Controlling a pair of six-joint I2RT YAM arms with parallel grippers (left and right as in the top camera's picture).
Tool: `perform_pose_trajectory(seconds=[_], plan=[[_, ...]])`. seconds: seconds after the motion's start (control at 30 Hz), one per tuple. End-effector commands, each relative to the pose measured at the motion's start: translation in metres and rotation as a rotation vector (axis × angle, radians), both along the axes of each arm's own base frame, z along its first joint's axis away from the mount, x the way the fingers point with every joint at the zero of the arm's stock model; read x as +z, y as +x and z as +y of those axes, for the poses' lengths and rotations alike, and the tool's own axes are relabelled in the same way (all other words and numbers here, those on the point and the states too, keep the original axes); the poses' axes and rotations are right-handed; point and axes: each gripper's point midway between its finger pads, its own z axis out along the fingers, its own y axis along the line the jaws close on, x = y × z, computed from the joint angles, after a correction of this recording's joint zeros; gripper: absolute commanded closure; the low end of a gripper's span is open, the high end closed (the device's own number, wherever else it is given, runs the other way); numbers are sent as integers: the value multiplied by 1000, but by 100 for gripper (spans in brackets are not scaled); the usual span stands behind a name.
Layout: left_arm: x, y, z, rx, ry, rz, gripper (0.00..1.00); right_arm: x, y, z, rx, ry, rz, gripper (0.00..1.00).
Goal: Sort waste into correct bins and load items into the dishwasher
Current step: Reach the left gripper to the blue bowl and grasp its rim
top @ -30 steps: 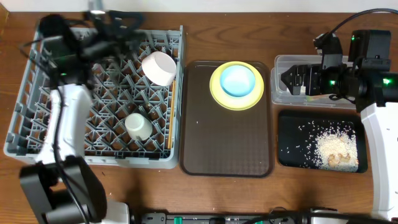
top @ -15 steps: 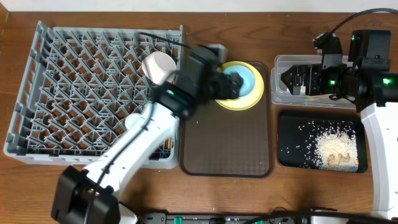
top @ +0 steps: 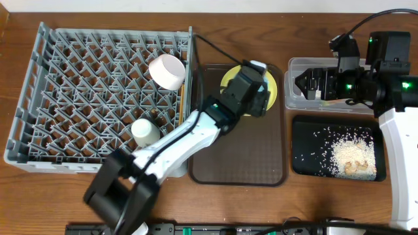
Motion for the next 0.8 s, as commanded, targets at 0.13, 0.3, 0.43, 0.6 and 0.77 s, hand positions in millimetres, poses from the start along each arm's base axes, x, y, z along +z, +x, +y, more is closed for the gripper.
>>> perform_pose_trajectory(seconds=[0.13, 0.3, 0.43, 0.6, 0.77], plan=[[-32, 13, -25, -137, 34, -70, 30, 1, 1, -1, 2, 1, -5, 1], [-61, 20, -31, -137, 40, -61, 30, 1, 1, -1, 2, 1, -5, 1], [-83, 22, -33, -137, 53, -46, 30, 1, 1, -1, 2, 1, -5, 1], [-97, 25, -27, -111, 88, -39, 30, 1, 1, -1, 2, 1, -5, 1], [-100, 29, -22, -86, 114, -52, 53, 1, 1, -1, 2, 1, -5, 1]])
